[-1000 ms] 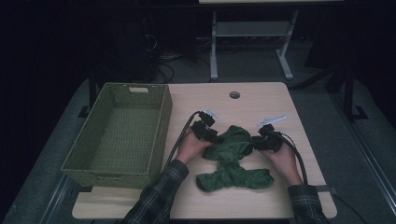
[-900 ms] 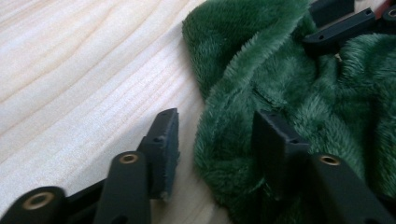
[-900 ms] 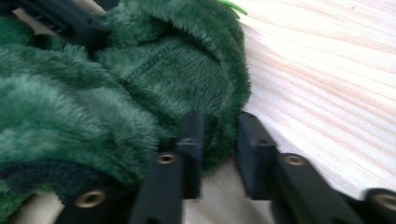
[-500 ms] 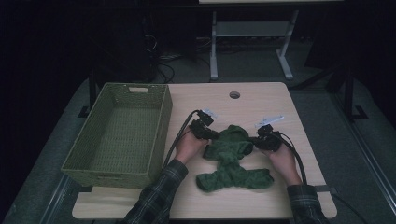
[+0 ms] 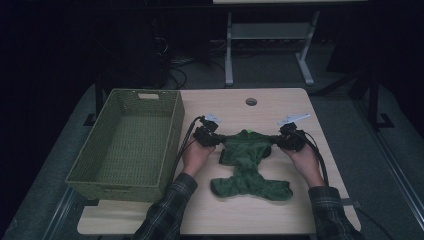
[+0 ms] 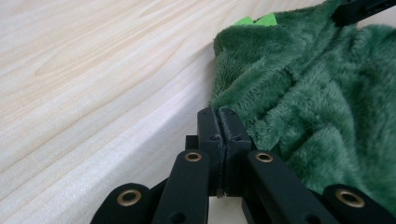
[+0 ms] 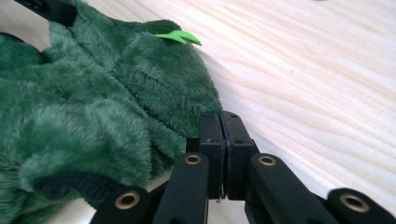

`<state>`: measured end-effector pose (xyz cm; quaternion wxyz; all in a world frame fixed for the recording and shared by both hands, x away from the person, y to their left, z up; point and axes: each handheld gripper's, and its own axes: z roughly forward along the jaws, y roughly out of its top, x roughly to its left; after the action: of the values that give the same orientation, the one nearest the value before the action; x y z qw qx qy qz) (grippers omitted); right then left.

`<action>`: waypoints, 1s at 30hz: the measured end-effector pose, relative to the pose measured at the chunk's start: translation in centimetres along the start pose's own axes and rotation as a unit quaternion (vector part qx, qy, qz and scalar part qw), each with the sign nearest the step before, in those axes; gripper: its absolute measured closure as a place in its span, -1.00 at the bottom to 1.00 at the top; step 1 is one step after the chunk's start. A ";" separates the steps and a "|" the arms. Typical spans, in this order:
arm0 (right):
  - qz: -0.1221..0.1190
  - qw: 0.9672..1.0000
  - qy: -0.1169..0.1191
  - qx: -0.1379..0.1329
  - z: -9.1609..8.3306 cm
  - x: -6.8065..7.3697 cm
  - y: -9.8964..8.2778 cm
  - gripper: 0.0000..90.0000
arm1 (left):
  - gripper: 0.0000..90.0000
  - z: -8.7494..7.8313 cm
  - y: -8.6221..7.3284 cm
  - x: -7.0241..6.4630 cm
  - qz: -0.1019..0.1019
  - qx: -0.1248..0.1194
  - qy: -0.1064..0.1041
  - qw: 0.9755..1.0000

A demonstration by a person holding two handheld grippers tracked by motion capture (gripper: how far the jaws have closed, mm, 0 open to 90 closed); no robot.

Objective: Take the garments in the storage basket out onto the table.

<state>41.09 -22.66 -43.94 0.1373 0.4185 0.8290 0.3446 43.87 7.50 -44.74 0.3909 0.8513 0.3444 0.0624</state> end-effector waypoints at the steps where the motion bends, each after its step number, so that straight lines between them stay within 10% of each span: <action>1: 0.000 1.000 -0.001 0.004 0.5 -0.2 -0.1 0.96 | 0.97 0.7 -0.3 0.3 0.002 0.006 0.008 1.000; 13: 0.003 0.999 -0.002 0.032 2.6 -0.4 -0.8 0.85 | 0.76 1.7 -0.8 1.0 -0.013 0.014 0.013 1.000; 19: 0.021 1.000 0.000 -0.017 -0.1 -0.7 0.0 0.57 | 0.52 0.1 -0.1 0.8 -0.021 -0.002 0.012 1.000; 30: 0.043 0.999 0.009 -0.026 -3.3 -0.5 -0.1 0.44 | 0.10 -3.3 0.0 -0.7 -0.022 -0.007 -0.001 1.000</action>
<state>39.66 -24.59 -41.60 0.1256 0.4471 0.8023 0.3750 42.10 9.06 -42.35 0.3983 0.8409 0.3621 0.0553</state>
